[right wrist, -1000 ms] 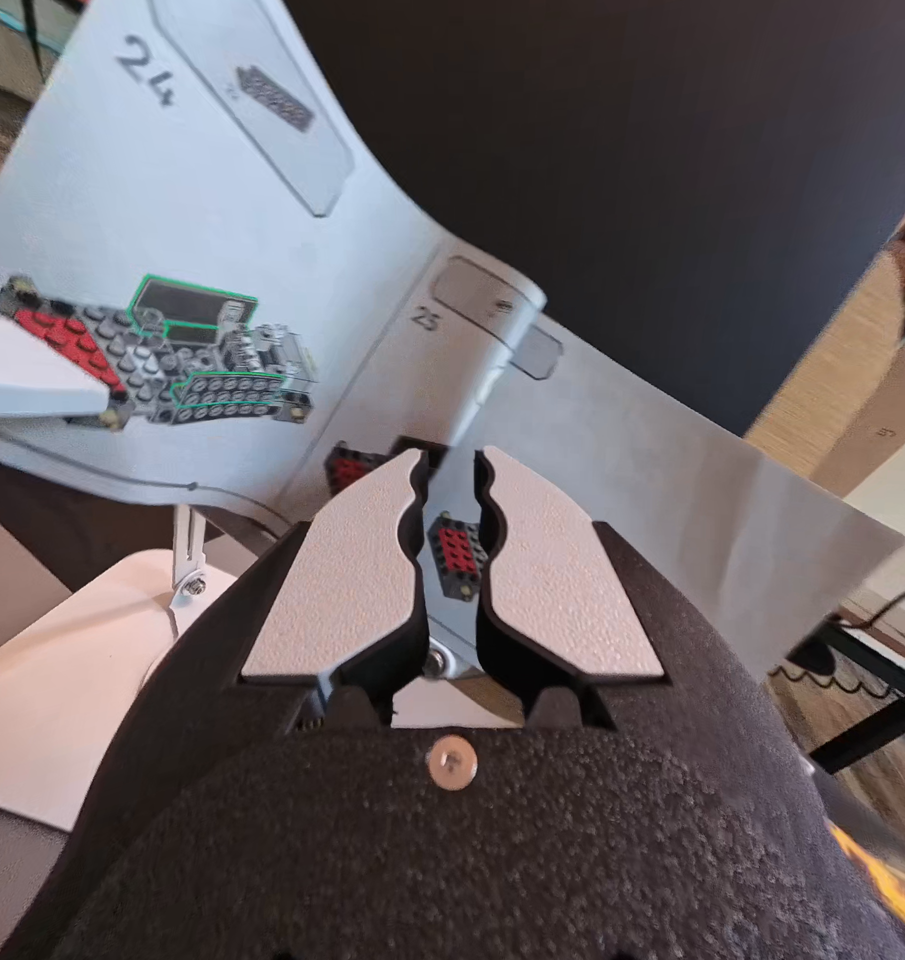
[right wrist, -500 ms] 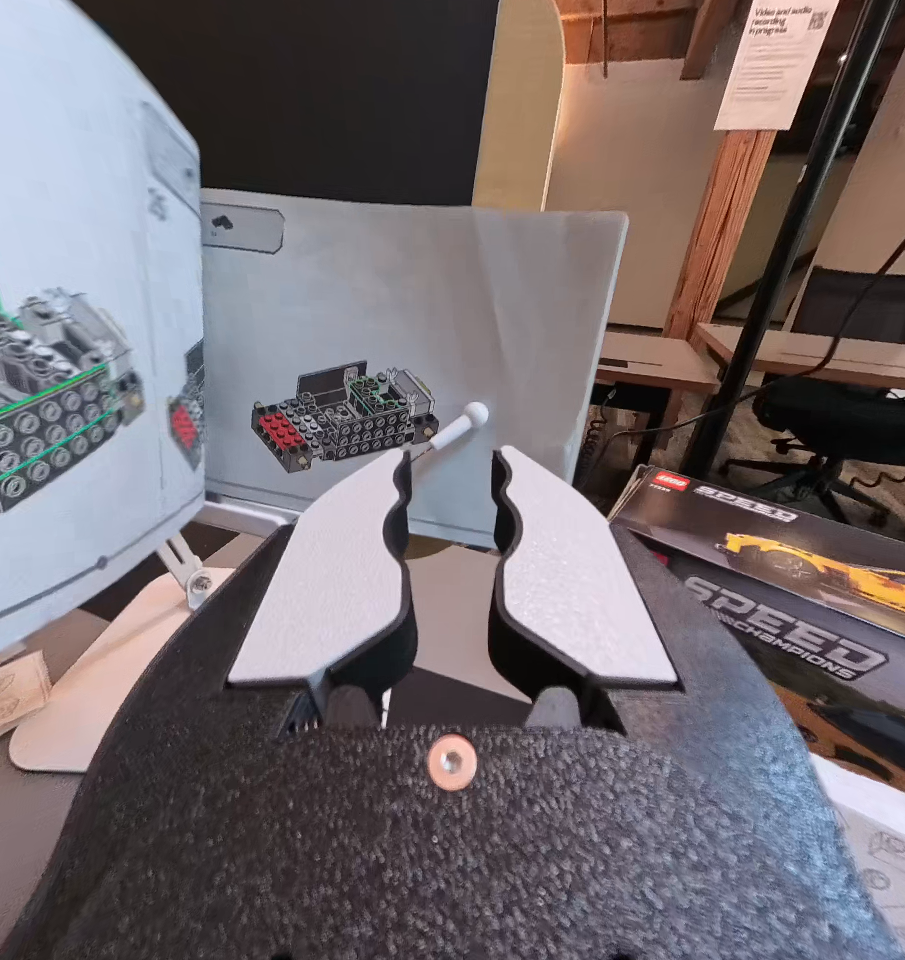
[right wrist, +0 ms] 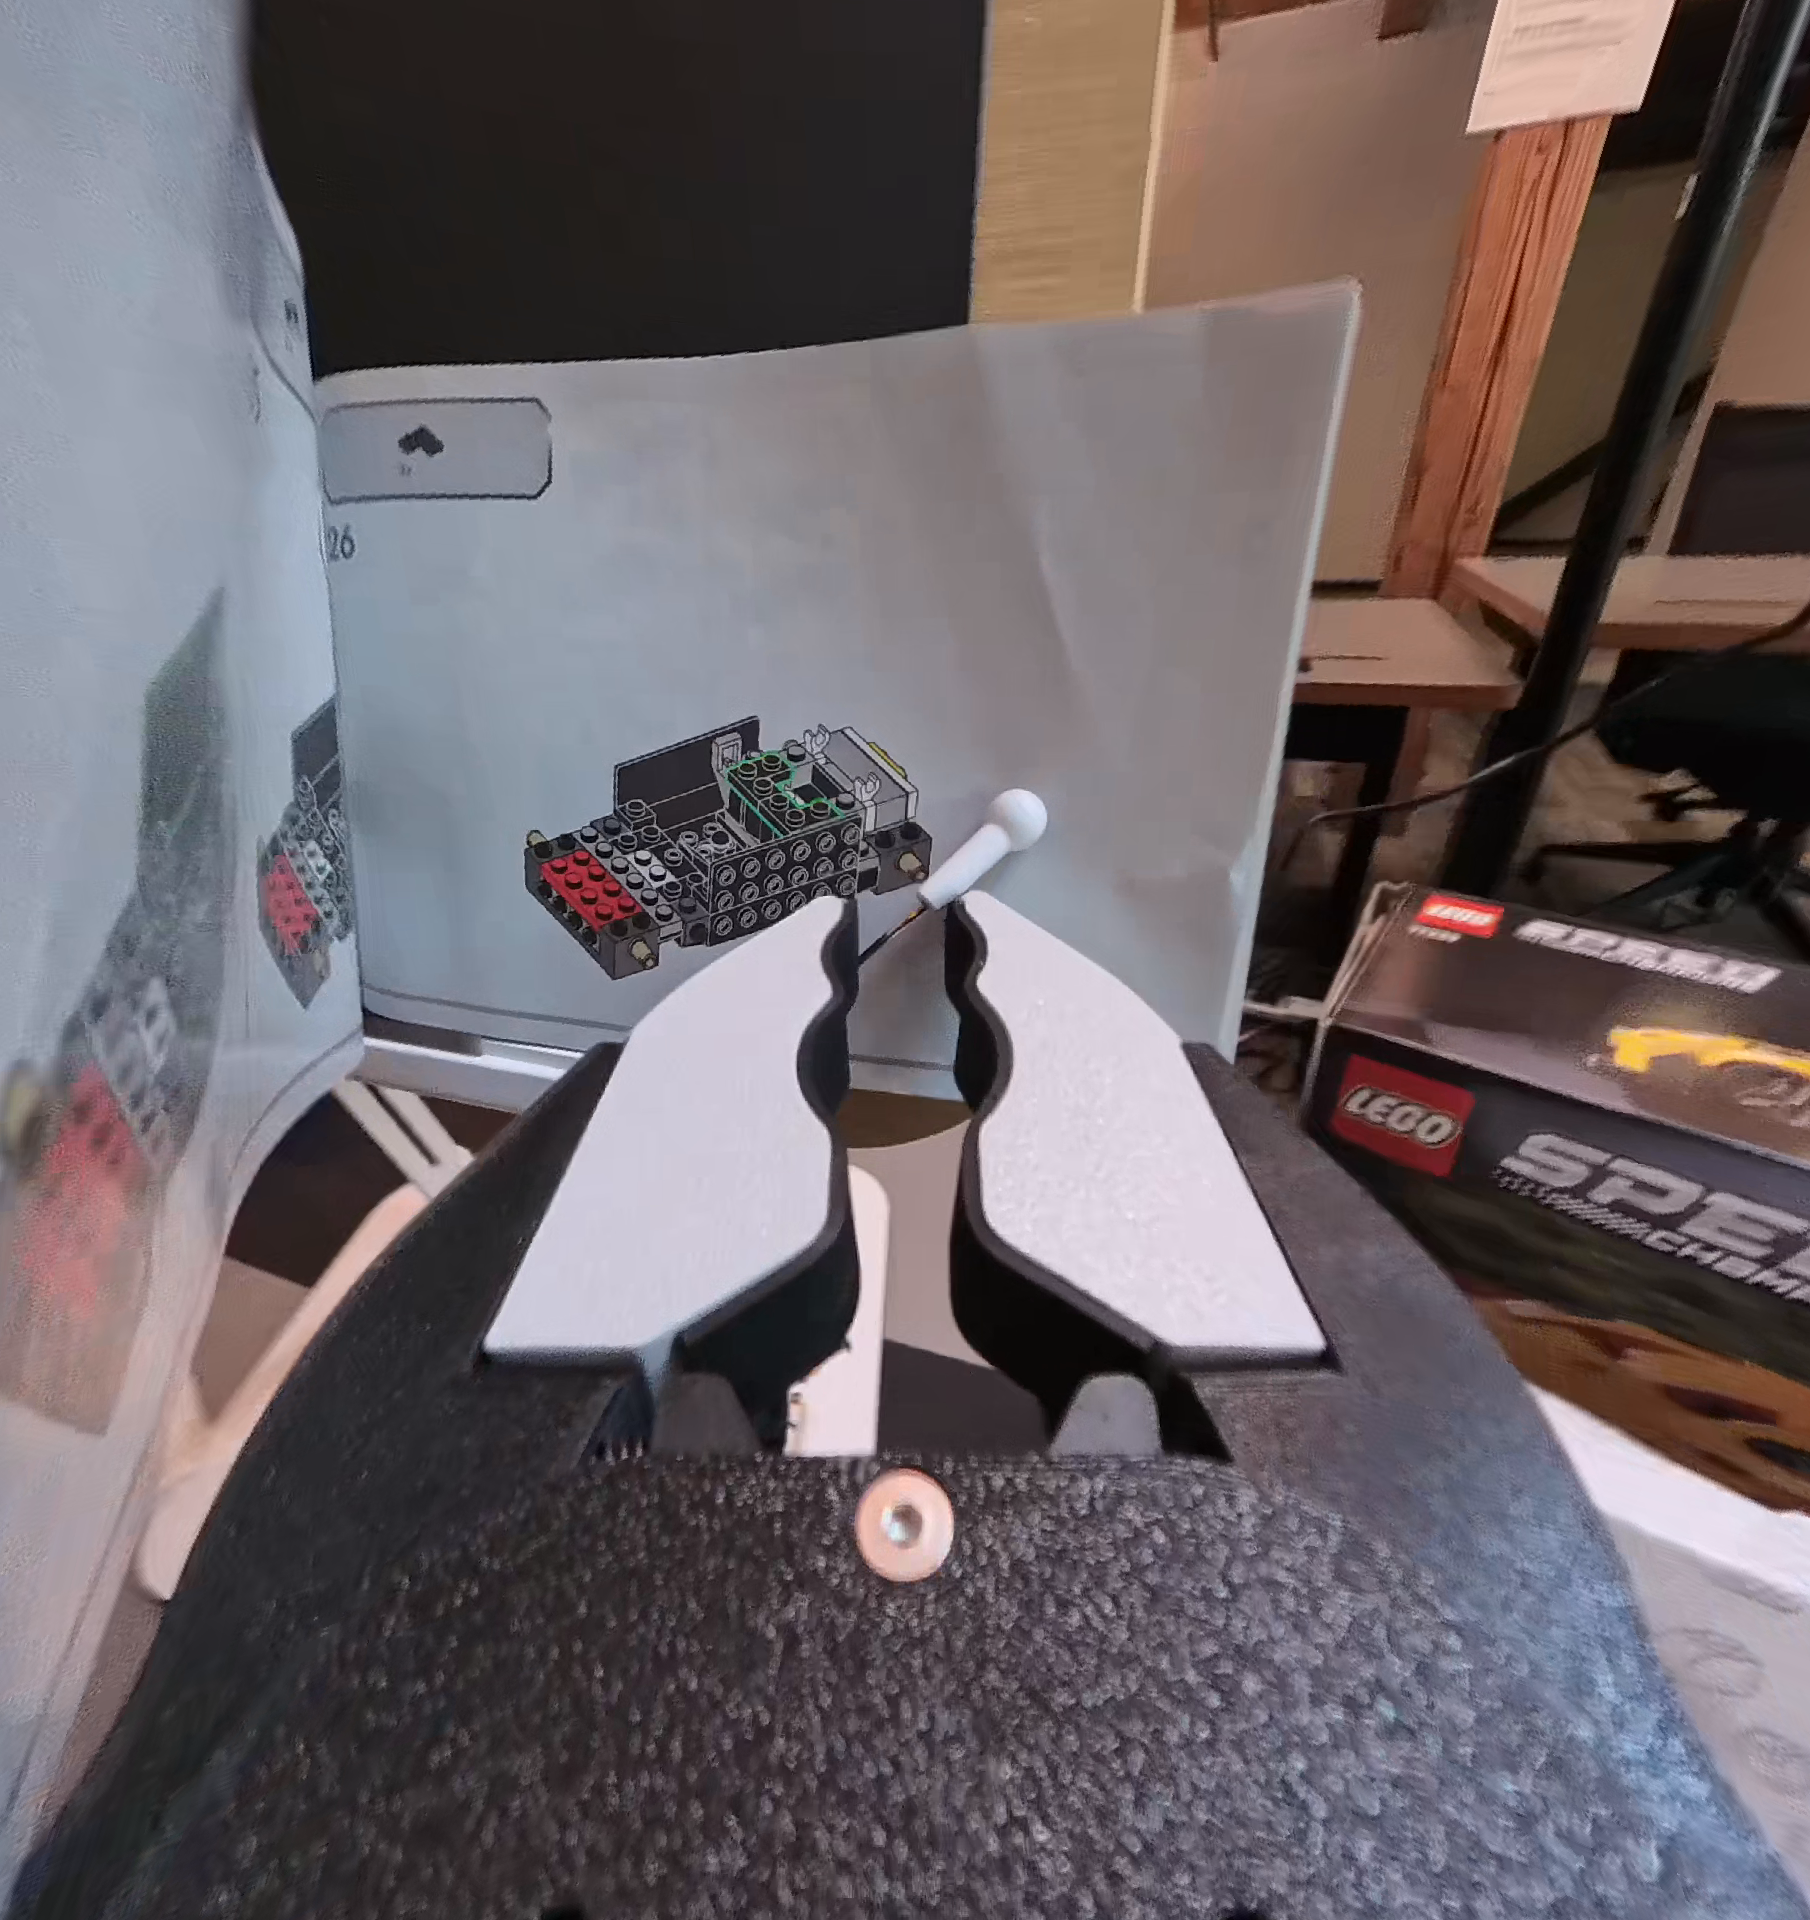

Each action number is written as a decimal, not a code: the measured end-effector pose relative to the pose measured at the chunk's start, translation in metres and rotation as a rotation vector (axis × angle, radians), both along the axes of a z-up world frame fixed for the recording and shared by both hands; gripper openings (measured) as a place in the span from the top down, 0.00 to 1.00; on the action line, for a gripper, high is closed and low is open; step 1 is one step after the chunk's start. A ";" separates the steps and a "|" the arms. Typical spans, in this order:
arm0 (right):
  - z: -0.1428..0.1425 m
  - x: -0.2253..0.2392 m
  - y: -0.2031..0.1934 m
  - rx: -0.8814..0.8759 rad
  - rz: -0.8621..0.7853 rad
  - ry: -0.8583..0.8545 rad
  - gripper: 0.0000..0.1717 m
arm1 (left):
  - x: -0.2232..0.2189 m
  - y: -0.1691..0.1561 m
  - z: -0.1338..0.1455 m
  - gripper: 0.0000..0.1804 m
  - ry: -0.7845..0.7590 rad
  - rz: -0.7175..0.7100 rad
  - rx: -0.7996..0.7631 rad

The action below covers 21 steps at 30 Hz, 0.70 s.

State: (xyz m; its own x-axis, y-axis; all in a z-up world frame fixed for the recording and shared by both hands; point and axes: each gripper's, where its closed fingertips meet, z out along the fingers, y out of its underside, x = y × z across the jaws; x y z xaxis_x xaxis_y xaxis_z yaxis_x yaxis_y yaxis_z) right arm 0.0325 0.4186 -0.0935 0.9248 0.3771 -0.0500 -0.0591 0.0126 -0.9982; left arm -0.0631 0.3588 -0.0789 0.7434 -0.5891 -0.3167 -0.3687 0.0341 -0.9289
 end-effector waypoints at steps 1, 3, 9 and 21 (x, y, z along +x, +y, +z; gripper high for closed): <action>-0.001 0.001 0.000 -0.010 0.013 0.043 0.91 | 0.002 0.005 -0.002 0.99 0.057 0.027 0.002; -0.005 0.003 -0.002 -0.035 0.033 0.151 0.92 | 0.008 0.015 -0.005 1.00 0.157 0.076 0.004; -0.024 0.011 -0.008 -0.135 0.160 0.658 0.94 | 0.023 0.036 -0.015 1.00 0.276 0.148 -0.036; -0.043 0.012 -0.014 -0.117 0.296 1.082 0.96 | 0.024 0.052 -0.022 1.00 0.256 0.188 -0.076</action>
